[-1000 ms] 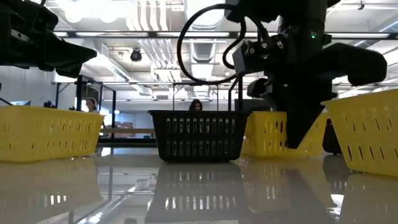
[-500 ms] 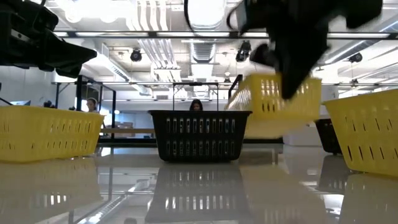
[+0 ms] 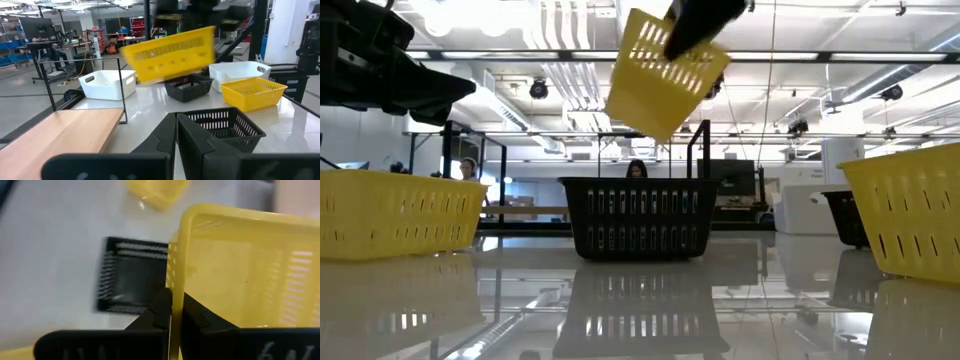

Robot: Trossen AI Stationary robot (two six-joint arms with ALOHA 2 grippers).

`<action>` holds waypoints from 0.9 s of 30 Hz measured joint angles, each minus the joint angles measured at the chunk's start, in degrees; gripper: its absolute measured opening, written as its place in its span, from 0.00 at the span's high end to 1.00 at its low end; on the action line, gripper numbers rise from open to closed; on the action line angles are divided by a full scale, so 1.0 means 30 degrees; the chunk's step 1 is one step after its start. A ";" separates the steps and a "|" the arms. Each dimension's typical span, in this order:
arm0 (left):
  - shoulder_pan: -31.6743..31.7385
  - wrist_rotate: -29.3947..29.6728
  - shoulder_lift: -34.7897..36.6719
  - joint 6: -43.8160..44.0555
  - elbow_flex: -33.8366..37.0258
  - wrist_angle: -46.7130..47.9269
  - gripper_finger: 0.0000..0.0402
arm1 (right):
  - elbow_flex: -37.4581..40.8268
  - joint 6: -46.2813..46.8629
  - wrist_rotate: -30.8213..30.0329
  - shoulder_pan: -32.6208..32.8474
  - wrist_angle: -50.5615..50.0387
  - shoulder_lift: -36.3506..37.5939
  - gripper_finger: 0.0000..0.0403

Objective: Stack baskets on shelf by color
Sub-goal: Put the top right yellow bin on the shelf

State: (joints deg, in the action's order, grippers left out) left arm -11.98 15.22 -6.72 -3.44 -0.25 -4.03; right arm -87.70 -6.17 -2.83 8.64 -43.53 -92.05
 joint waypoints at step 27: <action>-0.0002 0.0000 -0.0007 0.0000 0.0000 0.0007 1.00 | -0.2566 -0.3151 -0.0261 -0.7881 -0.1261 -0.6347 0.98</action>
State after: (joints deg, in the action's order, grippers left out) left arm -11.99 15.22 -6.74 -3.44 -0.25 -4.01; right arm -95.40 -15.62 -3.61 -15.00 -47.32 -111.09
